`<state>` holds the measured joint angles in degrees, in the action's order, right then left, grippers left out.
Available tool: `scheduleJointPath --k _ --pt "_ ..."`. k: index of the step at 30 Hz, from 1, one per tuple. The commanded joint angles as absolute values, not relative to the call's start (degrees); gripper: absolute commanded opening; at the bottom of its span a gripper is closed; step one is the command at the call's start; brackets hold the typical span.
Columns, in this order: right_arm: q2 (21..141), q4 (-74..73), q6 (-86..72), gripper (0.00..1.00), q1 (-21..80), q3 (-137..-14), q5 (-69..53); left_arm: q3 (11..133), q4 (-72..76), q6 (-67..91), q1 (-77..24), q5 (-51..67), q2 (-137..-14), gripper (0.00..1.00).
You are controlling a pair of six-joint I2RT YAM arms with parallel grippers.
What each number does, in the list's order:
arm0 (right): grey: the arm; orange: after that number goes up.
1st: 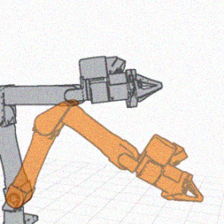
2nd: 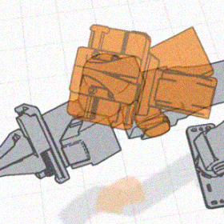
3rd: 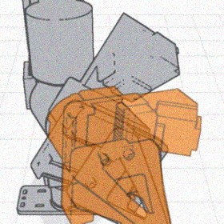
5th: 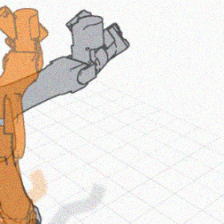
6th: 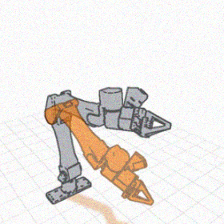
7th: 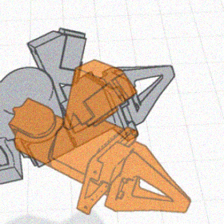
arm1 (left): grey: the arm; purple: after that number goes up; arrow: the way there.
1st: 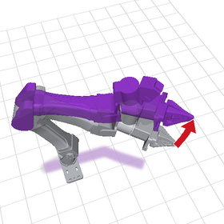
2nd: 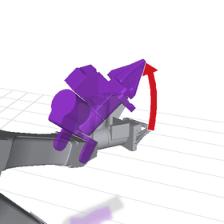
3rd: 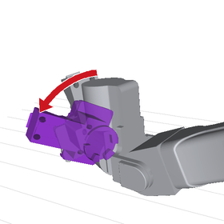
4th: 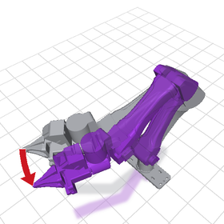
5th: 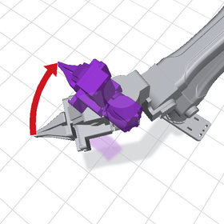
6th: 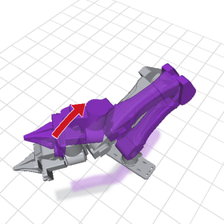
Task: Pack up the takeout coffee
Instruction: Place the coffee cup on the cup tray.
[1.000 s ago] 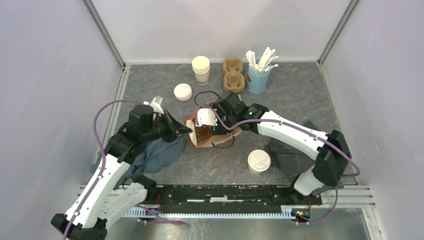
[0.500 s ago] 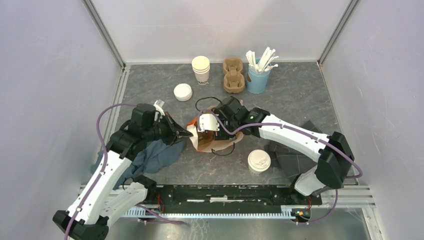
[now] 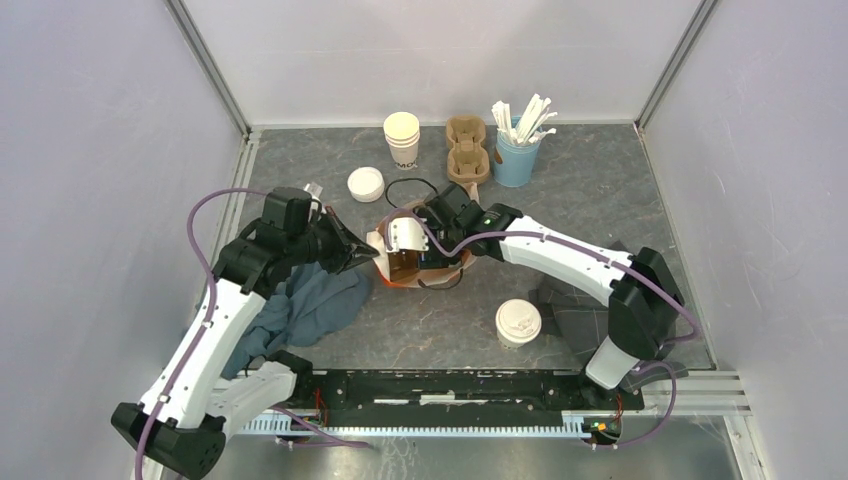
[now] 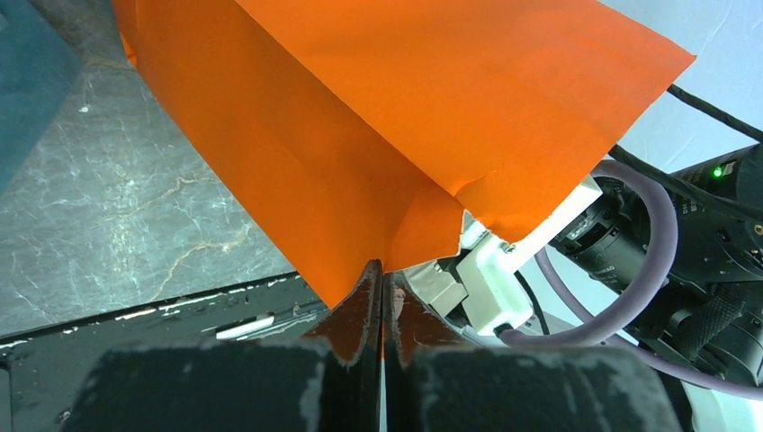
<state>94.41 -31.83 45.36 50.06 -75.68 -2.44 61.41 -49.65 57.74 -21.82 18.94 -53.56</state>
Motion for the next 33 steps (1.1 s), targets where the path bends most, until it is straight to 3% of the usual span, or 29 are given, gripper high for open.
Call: scheduleJointPath --k 1,17,22,25,33 --pt "98.09 -33.24 45.82 0.47 49.58 -76.86 -4.09 64.25 -50.71 53.2 -21.48 16.97 -54.99 0.02" --pt "98.63 -32.09 46.32 0.56 48.18 -75.38 -1.41 62.68 -49.65 53.35 -21.03 15.15 -54.63 0.02" --pt "97.03 -33.09 45.24 0.72 48.23 -77.76 -3.79 61.1 -48.45 53.93 -21.03 16.21 -53.98 0.02" --pt "95.76 -33.31 44.75 0.98 48.25 -77.94 -3.65 59.48 -47.62 54.22 -21.07 16.89 -53.25 0.02" --pt "92.42 -34.12 41.16 0.98 49.69 -80.22 -4.79 55.51 -46.38 53.9 -21.09 17.74 -51.91 0.02"
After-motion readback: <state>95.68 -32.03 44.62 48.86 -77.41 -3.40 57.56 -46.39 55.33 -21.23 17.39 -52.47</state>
